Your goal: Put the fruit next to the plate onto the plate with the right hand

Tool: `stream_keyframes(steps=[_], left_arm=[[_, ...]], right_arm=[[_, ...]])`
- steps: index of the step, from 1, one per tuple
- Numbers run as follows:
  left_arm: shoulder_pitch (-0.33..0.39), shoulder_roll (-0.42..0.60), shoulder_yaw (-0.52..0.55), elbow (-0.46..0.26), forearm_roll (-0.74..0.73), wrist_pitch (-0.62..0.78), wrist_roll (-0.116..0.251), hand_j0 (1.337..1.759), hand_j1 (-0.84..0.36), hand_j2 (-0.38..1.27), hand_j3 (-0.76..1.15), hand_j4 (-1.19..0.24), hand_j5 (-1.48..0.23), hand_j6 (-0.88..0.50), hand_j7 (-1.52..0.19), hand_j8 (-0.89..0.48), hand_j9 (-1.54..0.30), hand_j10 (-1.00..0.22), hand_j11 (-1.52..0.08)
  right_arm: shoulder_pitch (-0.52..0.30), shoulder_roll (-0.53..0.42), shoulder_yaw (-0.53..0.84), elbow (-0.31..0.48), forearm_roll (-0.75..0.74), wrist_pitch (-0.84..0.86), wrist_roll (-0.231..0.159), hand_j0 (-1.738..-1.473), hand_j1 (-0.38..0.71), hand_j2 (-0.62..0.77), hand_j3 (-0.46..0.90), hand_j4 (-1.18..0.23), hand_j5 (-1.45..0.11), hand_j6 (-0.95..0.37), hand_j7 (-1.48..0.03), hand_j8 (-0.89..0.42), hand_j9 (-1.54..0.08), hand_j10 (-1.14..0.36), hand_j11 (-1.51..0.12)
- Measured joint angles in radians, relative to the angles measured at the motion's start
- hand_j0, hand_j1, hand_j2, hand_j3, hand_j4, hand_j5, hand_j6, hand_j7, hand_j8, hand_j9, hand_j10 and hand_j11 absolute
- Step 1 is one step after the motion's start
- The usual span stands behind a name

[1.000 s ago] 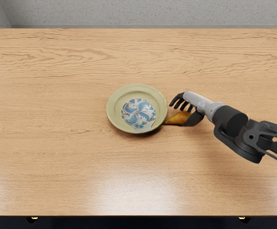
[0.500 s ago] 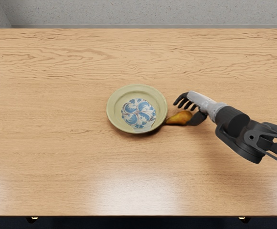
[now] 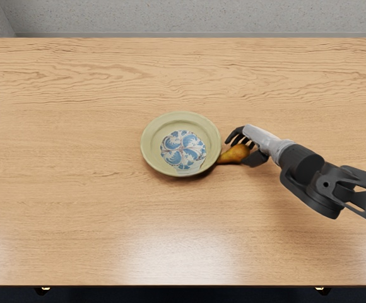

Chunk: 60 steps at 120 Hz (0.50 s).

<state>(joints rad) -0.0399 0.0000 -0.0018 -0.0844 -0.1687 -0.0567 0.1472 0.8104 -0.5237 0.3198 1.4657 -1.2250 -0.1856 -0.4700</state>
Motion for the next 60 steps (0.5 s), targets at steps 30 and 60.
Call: stream_keyframes(steps=[30,60], left_arm=[[0.0,0.0,0.0,0.0,0.0,0.0,0.0,1.658,0.32,0.0,0.0,-0.02,-0.03,-0.02,-0.03,-0.02,-0.03,-0.02,-0.03],[0.0,0.0,0.0,0.0,0.0,0.0,0.0,1.658,0.32,0.0,0.0,-0.02,-0.03,-0.02,-0.03,-0.02,-0.03,-0.02,-0.03]], right_arm=[[0.0,0.0,-0.005,-0.002,0.001,0.003,0.002,-1.653,0.37,0.14,0.0,-0.61,-0.73,-0.41,-0.76,-0.37,-0.76,-0.59,-0.76],[-0.001,-0.002,-0.006,-0.01,0.0,0.005,0.001,-1.651,0.29,0.17,0.0,-0.67,-0.83,-0.48,-0.85,-0.42,-0.85,-0.66,-0.85]])
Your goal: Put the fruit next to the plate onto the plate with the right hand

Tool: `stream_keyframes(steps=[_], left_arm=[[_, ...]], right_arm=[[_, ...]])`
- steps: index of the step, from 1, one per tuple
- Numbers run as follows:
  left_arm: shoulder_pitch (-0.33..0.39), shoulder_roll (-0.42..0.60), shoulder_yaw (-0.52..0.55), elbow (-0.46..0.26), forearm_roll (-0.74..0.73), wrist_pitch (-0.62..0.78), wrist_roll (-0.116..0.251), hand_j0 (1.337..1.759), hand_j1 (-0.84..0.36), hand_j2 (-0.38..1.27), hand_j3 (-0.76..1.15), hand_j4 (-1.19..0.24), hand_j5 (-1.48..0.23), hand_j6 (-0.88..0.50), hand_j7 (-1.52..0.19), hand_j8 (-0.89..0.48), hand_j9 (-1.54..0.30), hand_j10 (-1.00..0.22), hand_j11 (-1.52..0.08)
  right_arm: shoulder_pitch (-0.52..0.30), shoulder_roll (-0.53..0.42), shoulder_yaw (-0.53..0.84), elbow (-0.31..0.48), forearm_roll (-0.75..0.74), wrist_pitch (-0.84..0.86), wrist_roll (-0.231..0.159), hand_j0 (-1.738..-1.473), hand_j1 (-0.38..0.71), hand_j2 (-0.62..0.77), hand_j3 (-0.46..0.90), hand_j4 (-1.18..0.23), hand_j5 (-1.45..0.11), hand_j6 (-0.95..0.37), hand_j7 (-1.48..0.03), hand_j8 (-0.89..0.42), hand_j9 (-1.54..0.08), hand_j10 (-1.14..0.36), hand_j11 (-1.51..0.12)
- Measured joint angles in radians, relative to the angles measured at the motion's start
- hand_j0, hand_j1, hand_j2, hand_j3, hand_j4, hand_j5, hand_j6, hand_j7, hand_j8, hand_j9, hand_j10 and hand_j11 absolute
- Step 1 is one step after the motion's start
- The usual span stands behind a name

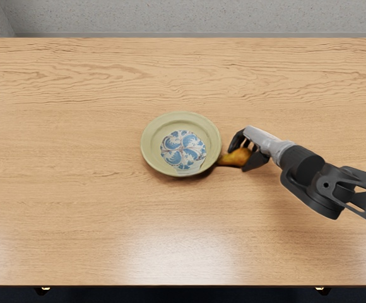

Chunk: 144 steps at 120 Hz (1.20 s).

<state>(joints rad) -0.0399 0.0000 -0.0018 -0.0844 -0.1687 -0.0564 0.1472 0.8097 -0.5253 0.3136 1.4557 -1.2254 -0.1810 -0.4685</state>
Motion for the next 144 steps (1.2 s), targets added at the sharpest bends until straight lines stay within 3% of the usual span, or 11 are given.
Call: stream_keyframes(steps=[39,78,109,144], left_arm=[[0.0,0.0,0.0,0.0,0.0,0.0,0.0,1.658,0.32,0.0,0.0,-0.02,-0.03,-0.02,-0.03,-0.02,-0.03,-0.02,-0.03],[0.0,0.0,0.0,0.0,0.0,0.0,0.0,1.658,0.32,0.0,0.0,-0.02,-0.03,-0.02,-0.03,-0.02,-0.03,-0.02,-0.03],[0.0,0.0,0.0,0.0,0.0,0.0,0.0,1.658,0.32,0.0,0.0,-0.02,-0.03,-0.02,-0.03,-0.02,-0.03,-0.02,-0.03],[0.0,0.0,0.0,0.0,0.0,0.0,0.0,1.658,0.32,0.0,0.0,-0.02,-0.03,-0.02,-0.03,-0.02,-0.03,-0.02,-0.03]], right_arm=[[0.001,-0.043,0.012,-0.007,0.016,0.005,0.003,-1.655,0.28,0.31,0.0,-0.71,-0.9,-0.54,-0.9,-0.49,-0.92,-0.69,-0.92],[0.013,-0.116,0.067,-0.004,0.093,0.094,0.034,-1.657,0.28,0.3,0.0,-0.7,-0.92,-0.54,-0.91,-0.49,-0.94,-0.68,-0.94],[0.013,-0.14,0.163,0.0,0.109,0.207,0.04,-1.657,0.27,0.29,0.0,-0.7,-0.92,-0.54,-0.91,-0.49,-0.95,-0.68,-0.95],[0.036,-0.157,0.223,0.013,0.224,0.31,0.05,-1.658,0.29,0.31,0.0,-0.7,-0.92,-0.53,-0.91,-0.47,-0.95,-0.69,-0.95]])
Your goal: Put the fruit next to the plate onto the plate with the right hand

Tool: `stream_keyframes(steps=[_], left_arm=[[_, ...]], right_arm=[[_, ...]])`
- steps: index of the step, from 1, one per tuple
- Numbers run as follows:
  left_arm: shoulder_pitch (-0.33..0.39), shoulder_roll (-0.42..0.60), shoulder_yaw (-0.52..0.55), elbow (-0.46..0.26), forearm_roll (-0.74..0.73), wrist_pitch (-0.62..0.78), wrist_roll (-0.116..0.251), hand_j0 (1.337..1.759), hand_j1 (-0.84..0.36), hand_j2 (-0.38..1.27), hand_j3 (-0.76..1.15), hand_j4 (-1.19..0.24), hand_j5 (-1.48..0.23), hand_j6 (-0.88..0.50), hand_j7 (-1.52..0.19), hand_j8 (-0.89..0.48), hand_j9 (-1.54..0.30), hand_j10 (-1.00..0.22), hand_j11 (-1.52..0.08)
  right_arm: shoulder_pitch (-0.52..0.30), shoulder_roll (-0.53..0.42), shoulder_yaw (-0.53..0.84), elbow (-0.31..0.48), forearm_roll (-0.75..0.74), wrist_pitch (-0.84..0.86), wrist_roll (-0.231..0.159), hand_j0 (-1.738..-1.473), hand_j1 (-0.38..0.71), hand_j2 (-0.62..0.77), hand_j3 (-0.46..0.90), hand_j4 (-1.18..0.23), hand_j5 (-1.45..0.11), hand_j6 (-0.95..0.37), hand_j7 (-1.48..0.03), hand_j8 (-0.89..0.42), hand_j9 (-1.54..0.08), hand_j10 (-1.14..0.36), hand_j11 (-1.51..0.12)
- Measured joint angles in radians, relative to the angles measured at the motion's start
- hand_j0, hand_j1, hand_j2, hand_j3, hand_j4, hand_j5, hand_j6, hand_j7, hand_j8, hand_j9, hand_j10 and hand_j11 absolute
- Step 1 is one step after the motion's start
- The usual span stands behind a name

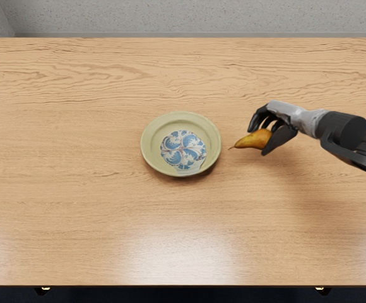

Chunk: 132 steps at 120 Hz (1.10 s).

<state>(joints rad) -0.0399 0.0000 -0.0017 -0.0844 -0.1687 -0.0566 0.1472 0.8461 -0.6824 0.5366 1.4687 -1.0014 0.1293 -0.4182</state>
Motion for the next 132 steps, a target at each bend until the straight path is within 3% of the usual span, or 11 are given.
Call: stream_keyframes(steps=[63,106,132], left_arm=[[0.0,0.0,0.0,0.0,0.0,0.0,0.0,1.658,0.32,0.0,0.0,-0.02,-0.03,-0.02,-0.03,-0.02,-0.03,-0.02,-0.03],[0.0,0.0,0.0,0.0,0.0,0.0,0.0,1.658,0.32,0.0,0.0,-0.02,-0.03,-0.02,-0.03,-0.02,-0.03,-0.02,-0.03],[0.0,0.0,0.0,0.0,0.0,0.0,0.0,1.658,0.32,0.0,0.0,-0.02,-0.03,-0.02,-0.03,-0.02,-0.03,-0.02,-0.03]], right_arm=[[0.083,0.135,0.016,-0.01,0.083,0.035,0.012,-1.658,0.32,0.37,0.0,-0.71,-0.96,-0.5,-0.94,-0.44,-0.98,-0.71,-0.98],[0.127,0.315,-0.001,-0.149,0.068,0.035,0.013,-1.658,0.31,0.37,0.0,-0.71,-0.98,-0.49,-0.94,-0.45,-0.98,-0.7,-0.99],[0.136,0.352,-0.008,-0.184,0.067,0.035,0.013,-1.657,0.3,0.38,0.0,-0.72,-0.96,-0.53,-0.94,-0.48,-0.96,-0.72,-0.96]])
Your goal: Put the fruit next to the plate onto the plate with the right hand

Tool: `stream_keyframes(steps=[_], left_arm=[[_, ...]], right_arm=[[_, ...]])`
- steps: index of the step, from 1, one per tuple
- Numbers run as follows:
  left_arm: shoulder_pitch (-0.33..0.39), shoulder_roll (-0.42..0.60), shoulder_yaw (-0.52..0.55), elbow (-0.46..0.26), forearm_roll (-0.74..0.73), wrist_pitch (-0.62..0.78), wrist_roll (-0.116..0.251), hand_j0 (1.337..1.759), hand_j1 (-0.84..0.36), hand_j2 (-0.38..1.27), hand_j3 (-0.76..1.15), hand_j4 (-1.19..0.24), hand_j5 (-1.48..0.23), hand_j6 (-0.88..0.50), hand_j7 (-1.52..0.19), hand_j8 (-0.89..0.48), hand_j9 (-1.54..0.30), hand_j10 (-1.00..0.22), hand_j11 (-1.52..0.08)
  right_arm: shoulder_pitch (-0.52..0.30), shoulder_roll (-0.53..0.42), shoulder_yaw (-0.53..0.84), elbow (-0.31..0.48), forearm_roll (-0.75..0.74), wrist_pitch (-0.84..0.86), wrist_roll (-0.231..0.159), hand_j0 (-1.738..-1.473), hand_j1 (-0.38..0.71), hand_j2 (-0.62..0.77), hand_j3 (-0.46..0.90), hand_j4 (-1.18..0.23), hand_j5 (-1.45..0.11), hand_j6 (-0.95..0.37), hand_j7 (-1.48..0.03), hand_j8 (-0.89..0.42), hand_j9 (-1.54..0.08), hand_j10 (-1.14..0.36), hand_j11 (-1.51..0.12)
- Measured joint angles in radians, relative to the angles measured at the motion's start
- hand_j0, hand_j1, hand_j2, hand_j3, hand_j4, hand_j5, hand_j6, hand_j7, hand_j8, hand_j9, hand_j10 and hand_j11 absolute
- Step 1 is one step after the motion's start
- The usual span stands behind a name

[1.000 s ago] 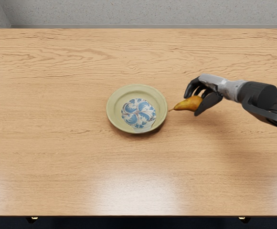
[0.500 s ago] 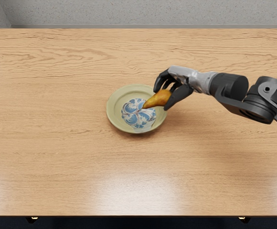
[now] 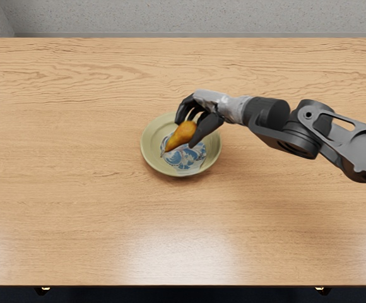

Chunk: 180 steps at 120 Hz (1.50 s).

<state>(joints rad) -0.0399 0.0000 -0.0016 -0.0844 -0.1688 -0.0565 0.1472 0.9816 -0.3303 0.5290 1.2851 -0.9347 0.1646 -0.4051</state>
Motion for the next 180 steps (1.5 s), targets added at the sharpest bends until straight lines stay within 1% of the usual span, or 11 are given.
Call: stream_keyframes(steps=[11,17,33,48,73,83,98,117,132,154,180], left_arm=[[0.0,0.0,0.0,0.0,0.0,0.0,0.0,1.658,0.32,0.0,0.0,-0.02,-0.03,-0.02,-0.03,-0.02,-0.03,-0.02,-0.03],[0.0,0.0,0.0,0.0,0.0,0.0,0.0,1.658,0.32,0.0,0.0,-0.02,-0.03,-0.02,-0.03,-0.02,-0.03,-0.02,-0.03],[0.0,0.0,0.0,0.0,0.0,0.0,0.0,1.658,0.32,0.0,0.0,-0.02,-0.03,-0.02,-0.03,-0.02,-0.03,-0.02,-0.03],[0.0,0.0,0.0,0.0,0.0,0.0,0.0,1.658,0.32,0.0,0.0,-0.02,-0.03,-0.02,-0.03,-0.02,-0.03,-0.02,-0.03],[0.0,0.0,0.0,0.0,0.0,0.0,0.0,1.658,0.32,0.0,0.0,-0.02,-0.03,-0.02,-0.03,-0.02,-0.03,-0.02,-0.03],[0.0,0.0,0.0,0.0,0.0,0.0,0.0,1.658,0.32,0.0,0.0,-0.02,-0.03,-0.02,-0.03,-0.02,-0.03,-0.02,-0.03],[0.0,0.0,0.0,0.0,0.0,0.0,0.0,1.658,0.32,0.0,0.0,-0.02,-0.03,-0.02,-0.03,-0.02,-0.03,-0.02,-0.03],[0.0,0.0,0.0,0.0,0.0,0.0,0.0,1.658,0.32,0.0,0.0,-0.02,-0.03,-0.02,-0.03,-0.02,-0.03,-0.02,-0.03],[0.0,0.0,0.0,0.0,0.0,0.0,0.0,1.658,0.32,0.0,0.0,-0.02,-0.03,-0.02,-0.03,-0.02,-0.03,-0.02,-0.03],[0.0,0.0,0.0,0.0,0.0,0.0,0.0,1.658,0.32,0.0,0.0,-0.02,-0.03,-0.02,-0.03,-0.02,-0.03,-0.02,-0.03],[0.0,0.0,0.0,0.0,0.0,0.0,0.0,1.658,0.32,0.0,0.0,-0.02,-0.03,-0.02,-0.03,-0.02,-0.03,-0.02,-0.03]], right_arm=[[0.001,0.003,-0.002,-0.004,0.0,0.002,0.0,-1.656,0.29,0.37,0.0,-0.71,-0.94,-0.53,-0.93,-0.5,-0.94,-0.71,-0.94],[0.001,0.003,-0.003,-0.006,0.001,0.003,0.0,-1.657,0.28,0.34,0.0,-0.69,-0.92,-0.53,-0.9,-0.5,-0.91,-0.69,-0.92],[0.0,0.004,-0.004,-0.018,0.009,0.003,0.0,-1.657,0.24,0.15,0.0,-0.58,-0.76,-0.49,-0.76,-0.48,-0.76,-0.58,-0.76],[0.0,0.006,-0.003,-0.03,0.014,0.002,0.0,-1.658,0.18,0.05,0.0,-0.49,-0.64,-0.44,-0.64,-0.43,-0.64,-0.49,-0.64],[0.001,0.006,-0.002,-0.04,0.019,0.001,0.0,-1.658,0.06,-0.02,0.0,-0.36,-0.47,-0.34,-0.47,-0.34,-0.47,-0.36,-0.47],[0.007,-0.003,-0.001,-0.04,0.079,0.015,-0.002,-1.658,-0.04,-0.02,0.0,-0.27,-0.35,-0.26,-0.35,-0.26,-0.35,-0.27,-0.35],[0.022,-0.069,0.008,-0.035,0.224,0.109,-0.006,-1.658,-0.18,-0.01,0.0,-0.15,-0.19,-0.14,-0.19,-0.14,-0.19,-0.15,-0.19],[0.025,-0.187,0.016,-0.03,0.422,0.285,-0.007,-1.658,-0.27,0.0,0.0,-0.07,-0.09,-0.07,-0.09,-0.07,-0.09,-0.07,-0.09],[0.025,-0.277,0.017,-0.029,0.553,0.394,-0.008,-1.658,-0.31,0.0,0.0,-0.04,-0.05,-0.04,-0.05,-0.04,-0.05,-0.04,-0.05],[0.013,-0.396,0.014,-0.032,0.707,0.437,-0.013,-1.658,-0.33,0.0,0.0,-0.02,-0.02,-0.02,-0.02,-0.01,-0.02,-0.02,-0.02],[-0.016,-0.459,0.014,-0.038,0.793,0.445,-0.014,-1.658,-0.34,0.0,0.0,-0.01,-0.01,-0.01,-0.01,-0.01,-0.01,-0.01,-0.01]])
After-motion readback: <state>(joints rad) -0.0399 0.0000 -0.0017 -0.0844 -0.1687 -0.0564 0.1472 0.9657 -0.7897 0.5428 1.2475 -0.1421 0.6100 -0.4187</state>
